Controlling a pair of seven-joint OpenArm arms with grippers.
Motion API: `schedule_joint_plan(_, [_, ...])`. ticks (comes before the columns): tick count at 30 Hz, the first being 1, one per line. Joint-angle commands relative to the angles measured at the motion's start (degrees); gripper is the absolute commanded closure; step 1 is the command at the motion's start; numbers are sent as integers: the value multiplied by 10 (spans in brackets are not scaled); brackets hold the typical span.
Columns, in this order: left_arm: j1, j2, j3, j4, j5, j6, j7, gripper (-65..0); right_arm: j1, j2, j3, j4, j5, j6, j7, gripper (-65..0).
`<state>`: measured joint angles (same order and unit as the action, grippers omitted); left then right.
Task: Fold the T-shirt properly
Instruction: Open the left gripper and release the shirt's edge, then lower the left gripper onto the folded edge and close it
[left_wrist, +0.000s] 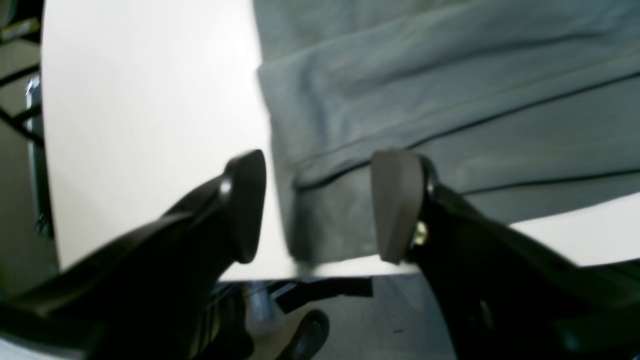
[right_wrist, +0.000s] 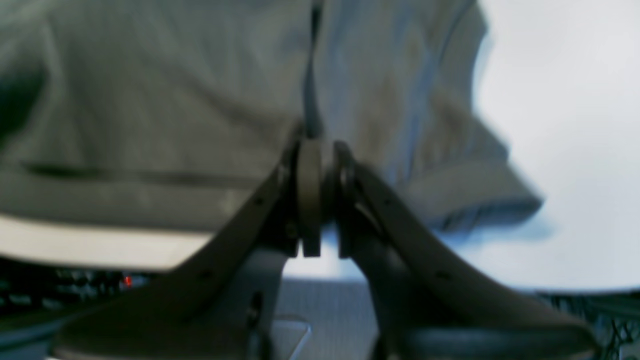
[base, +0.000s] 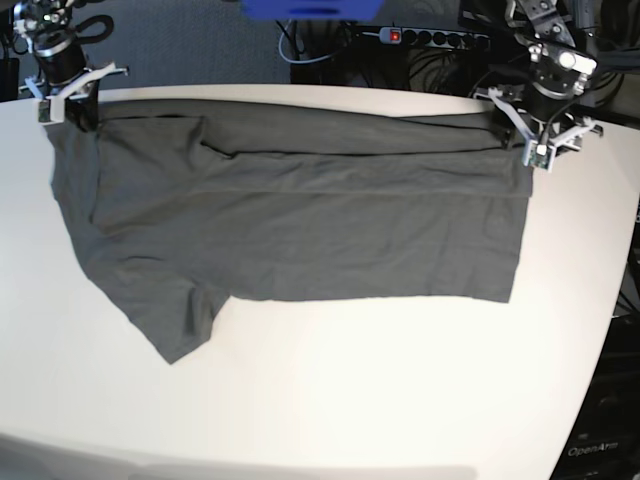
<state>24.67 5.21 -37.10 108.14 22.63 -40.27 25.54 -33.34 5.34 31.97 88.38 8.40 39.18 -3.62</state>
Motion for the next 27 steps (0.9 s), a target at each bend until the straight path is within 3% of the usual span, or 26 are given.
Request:
schedule_joint_plan(1, [-4,-2,0,7,-7,3,-11,-341,-3,5,3,4,4,3,16,-42])
schedule_joint_plan(14, [-15,-37,3,-30,-3,3,-13,-341,-3,4,7,3,3,3,16,-42])
schedule_joint_plan(20, [-29,-47,5,-27,36,3,-15,-340,-3,4,7,5,3,3,16,-42])
schedule_joint_plan(25, [-32,-41,5,-32,83,3,-113,-340,-3,4,7,5,3,3,16,-41])
schedule_joint_plan(27, [-32,-22,5,-33,108,3,-149,-340,-3,4,7,5,3,3,16,-41])
